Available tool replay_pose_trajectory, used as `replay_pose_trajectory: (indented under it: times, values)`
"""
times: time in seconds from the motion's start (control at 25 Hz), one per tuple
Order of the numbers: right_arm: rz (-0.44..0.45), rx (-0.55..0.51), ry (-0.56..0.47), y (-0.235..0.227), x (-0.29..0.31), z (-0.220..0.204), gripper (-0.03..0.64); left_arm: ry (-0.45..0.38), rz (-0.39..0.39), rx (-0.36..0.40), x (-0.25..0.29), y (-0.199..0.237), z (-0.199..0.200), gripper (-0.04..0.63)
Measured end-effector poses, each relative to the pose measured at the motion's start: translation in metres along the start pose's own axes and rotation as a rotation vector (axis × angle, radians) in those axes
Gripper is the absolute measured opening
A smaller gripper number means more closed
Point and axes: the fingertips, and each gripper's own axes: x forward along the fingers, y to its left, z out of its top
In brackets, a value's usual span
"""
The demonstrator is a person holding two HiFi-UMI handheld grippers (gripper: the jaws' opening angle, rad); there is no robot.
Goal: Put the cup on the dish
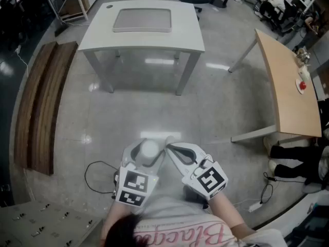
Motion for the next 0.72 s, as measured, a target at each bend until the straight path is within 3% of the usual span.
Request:
replay_pose_trajectory:
  times: [0.4,0.72]
  values:
    - [0.043,-0.006,-0.013,0.041,-0.031,-0.008,0.000,-0.011,0.012,-0.007,-0.036,-0.040,-0.018,0.258]
    - [0.055,0.006,-0.079,0.019,-0.032,0.004,0.002,-0.010,0.027,-0.017,-0.021,-0.032,-0.008,0.258]
